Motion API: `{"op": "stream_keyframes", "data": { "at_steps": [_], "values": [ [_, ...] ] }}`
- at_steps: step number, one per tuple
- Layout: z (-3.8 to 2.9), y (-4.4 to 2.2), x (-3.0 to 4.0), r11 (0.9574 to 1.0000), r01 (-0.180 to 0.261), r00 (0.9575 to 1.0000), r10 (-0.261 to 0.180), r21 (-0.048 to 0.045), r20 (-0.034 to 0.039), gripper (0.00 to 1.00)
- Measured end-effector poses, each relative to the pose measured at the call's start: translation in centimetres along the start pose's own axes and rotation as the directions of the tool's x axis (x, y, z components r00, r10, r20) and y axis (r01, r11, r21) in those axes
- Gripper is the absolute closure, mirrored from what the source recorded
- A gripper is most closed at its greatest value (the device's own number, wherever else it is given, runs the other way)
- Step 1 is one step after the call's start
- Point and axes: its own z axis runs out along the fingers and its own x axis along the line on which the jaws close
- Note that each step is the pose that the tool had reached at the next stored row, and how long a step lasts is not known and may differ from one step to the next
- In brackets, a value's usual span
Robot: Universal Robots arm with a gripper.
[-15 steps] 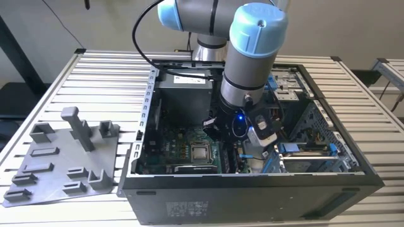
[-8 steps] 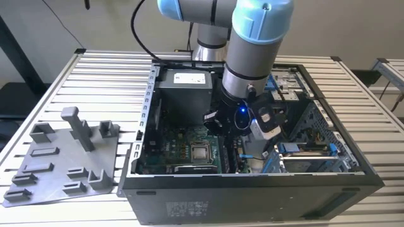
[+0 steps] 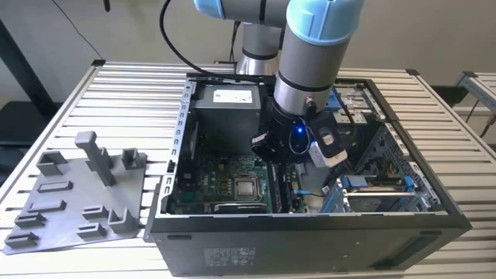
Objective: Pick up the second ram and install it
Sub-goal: 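Insert the second ram into the second slot, then press down the second ram until it locks into place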
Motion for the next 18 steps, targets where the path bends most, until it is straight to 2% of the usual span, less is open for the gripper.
{"op": "stream_keyframes", "data": {
  "at_steps": [1,18],
  "values": [
    [0.0,0.0,0.0,1.0,0.0,1.0,0.0,-0.0002,0.0001,0.89],
    [-0.03,0.0,0.01,1.0,0.0,1.0,0.0,-0.0002,0.0,0.89]
  ]
}}
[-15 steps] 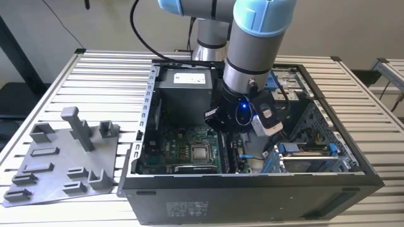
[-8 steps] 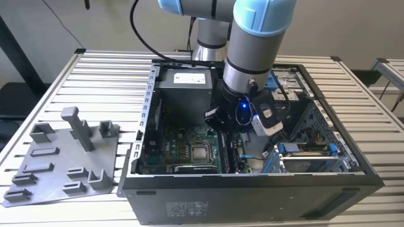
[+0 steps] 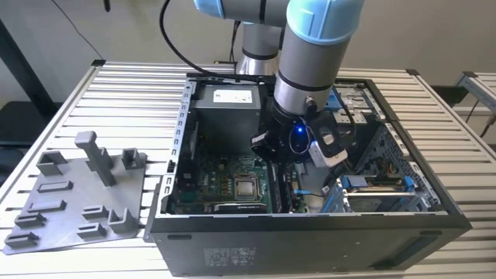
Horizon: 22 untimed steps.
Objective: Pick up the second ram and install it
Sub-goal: 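Press down the second ram until it locks into place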
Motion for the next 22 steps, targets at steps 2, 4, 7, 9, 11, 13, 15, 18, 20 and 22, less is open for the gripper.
{"op": "stream_keyframes", "data": {
  "at_steps": [2,4,7,9,11,13,15,18,20,22],
  "values": [
    [0.19,-0.01,0.2,1.0,0.006,1.0,-0.006,-0.0014,0.0009,0.89],
    [0.29,-0.01,0.25,0.9995,0.031,0.9995,-0.031,-0.0014,0.0004,0.89],
    [0.4,-0.02,0.35,0.9974,0.072,0.9974,-0.072,-0.0022,-0.0008,0.89],
    [0.47,-0.02,0.41,0.995,0.1,0.995,-0.1,-0.003,-0.0015,0.89],
    [0.56,-0.02,0.48,0.992,0.126,0.992,-0.126,-0.0048,-0.0022,0.89],
    [0.65,-0.03,0.52,0.9882,0.153,0.9882,-0.153,-0.0081,-0.0025,0.89],
    [0.72,-0.03,0.54,0.9832,0.182,0.9832,-0.182,-0.0118,-0.0028,0.89],
    [0.76,-0.03,0.56,0.9756,0.219,0.9757,-0.219,-0.0181,-0.0011,0.89],
    [0.78,-0.03,0.55,0.9694,0.244,0.9697,-0.244,-0.024,0.004,0.89],
    [0.79,-0.03,0.56,0.9631,0.268,0.9634,-0.268,-0.0264,0.0139,0.89]
  ]
}}
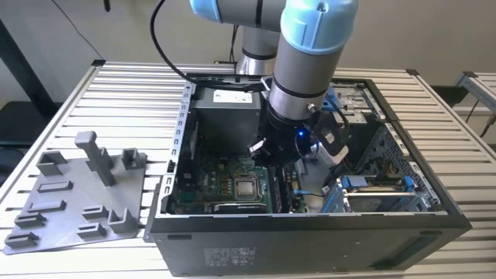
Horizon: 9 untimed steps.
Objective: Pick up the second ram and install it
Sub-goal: 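Press down the second ram until it locks into place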
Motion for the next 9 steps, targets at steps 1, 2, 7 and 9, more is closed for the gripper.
{"op": "stream_keyframes", "data": {
  "at_steps": [1,2,7,9],
  "values": [
    [0.01,0.0,0.0,0.9999,0.013,0.9999,-0.013,-0.0007,0.0051,0.89],
    [0.02,0.0,0.0,0.9997,0.026,0.9996,-0.026,-0.0011,0.0105,0.89],
    [0.06,0.0,0.0,0.995,0.1,0.9948,-0.1,-0.0048,0.0219,0.89],
    [0.07,0.0,0.01,0.9908,0.135,0.9907,-0.135,-0.0058,0.0201,0.89]
  ]
}}
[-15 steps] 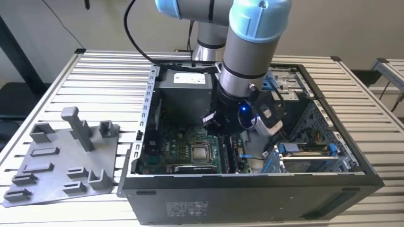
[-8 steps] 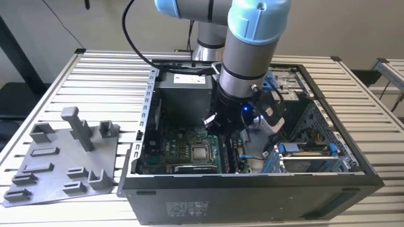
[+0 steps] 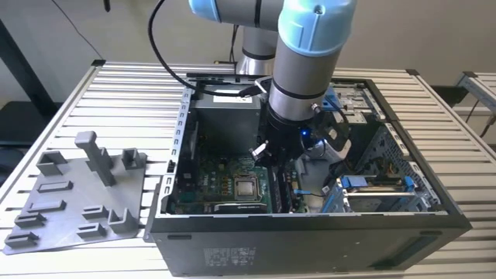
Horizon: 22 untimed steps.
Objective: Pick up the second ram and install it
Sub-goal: 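Press down the second ram until it locks into place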
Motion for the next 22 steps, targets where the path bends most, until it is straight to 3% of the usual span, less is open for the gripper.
{"op": "stream_keyframes", "data": {
  "at_steps": [5,7,11,16,22],
  "values": [
    [0.06,-0.01,0.01,0.9959,0.091,0.9959,-0.091,-0.004,-0.004,0.89],
    [0.08,-0.01,0.01,0.992,0.126,0.992,-0.126,-0.0051,-0.0045,0.89],
    [0.12,-0.01,0.01,0.9801,0.199,0.9801,-0.199,-0.0082,-0.0058,0.89],
    [0.16,-0.01,0.01,0.9583,0.285,0.9583,-0.286,-0.0122,-0.0078,0.89],
    [0.23,-0.01,0.02,0.9236,0.383,0.9237,-0.383,-0.0175,-0.0096,0.89]
  ]
}}
